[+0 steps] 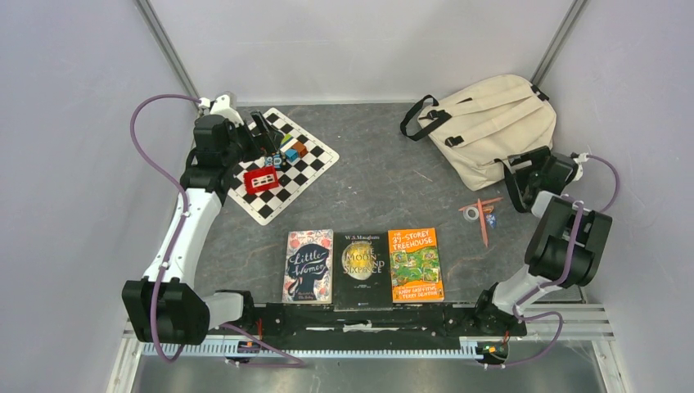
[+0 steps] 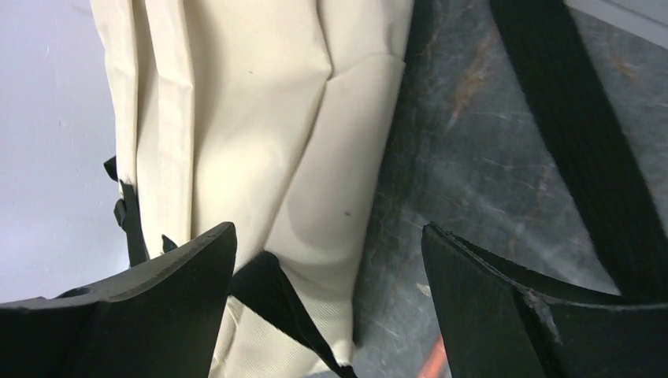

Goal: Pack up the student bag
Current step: Move the student bag to the center of the board.

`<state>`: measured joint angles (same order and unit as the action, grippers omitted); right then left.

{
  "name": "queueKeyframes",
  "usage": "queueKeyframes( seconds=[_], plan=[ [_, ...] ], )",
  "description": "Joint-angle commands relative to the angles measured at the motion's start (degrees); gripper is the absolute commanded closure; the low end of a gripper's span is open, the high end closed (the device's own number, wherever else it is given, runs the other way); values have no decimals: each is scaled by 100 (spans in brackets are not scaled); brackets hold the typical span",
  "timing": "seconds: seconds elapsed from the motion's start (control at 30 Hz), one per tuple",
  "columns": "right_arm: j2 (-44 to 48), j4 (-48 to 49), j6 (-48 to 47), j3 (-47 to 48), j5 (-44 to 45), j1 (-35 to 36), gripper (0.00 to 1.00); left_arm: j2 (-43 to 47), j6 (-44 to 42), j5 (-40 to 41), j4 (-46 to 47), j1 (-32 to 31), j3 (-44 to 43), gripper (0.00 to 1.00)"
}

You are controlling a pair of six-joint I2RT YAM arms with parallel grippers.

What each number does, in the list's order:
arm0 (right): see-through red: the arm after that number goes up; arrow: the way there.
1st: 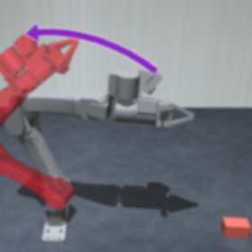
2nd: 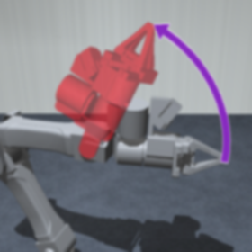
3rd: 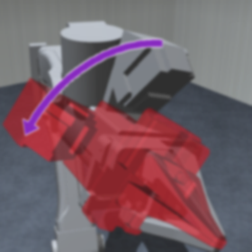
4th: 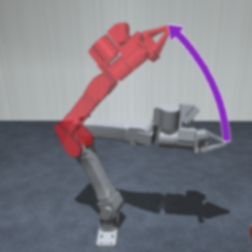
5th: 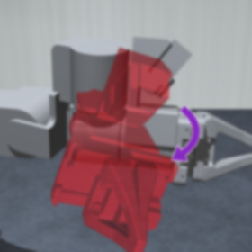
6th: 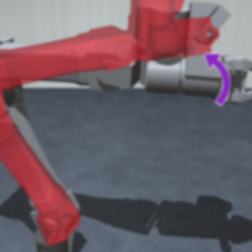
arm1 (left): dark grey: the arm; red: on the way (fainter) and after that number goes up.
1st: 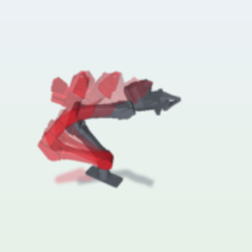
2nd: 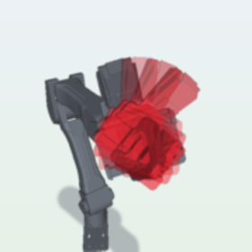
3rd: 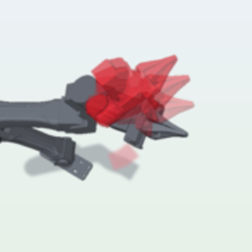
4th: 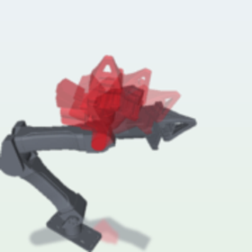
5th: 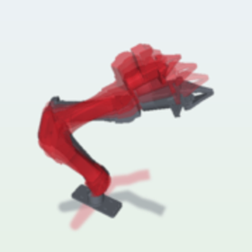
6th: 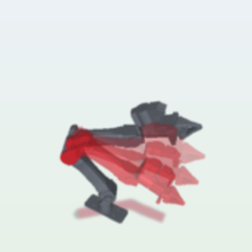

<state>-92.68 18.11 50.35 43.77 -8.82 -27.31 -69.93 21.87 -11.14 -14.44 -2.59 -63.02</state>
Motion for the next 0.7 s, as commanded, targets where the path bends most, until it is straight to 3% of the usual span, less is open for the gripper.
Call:
queueKeyframes(
  seconds=[0.0, 0.17, 0.4, 0.47, 0.6, 0.67],
  plan=[
    [-378, -85, 203, 603, 323, 298, 8, 87, 150, -108, 268, 31, 19, 0],
    [-771, -402, 391, 783, 502, 512, 12, 59, 169, -161, 269, 31, 1, 0],
    [-1098, 75, 507, 607, 356, 680, 17, 0, 133, -158, 288, 31, 9, 0],
    [-1133, 205, 395, 594, 239, 680, 27, -97, 164, -290, 310, 34, 9, 0],
    [-895, 387, 97, 504, 143, 678, 61, -262, 238, -544, 323, 22, -26, 0],
    [-723, 483, 21, 497, -1, 681, 73, -286, 239, -623, 350, 5, -13, 0]
  ],
)
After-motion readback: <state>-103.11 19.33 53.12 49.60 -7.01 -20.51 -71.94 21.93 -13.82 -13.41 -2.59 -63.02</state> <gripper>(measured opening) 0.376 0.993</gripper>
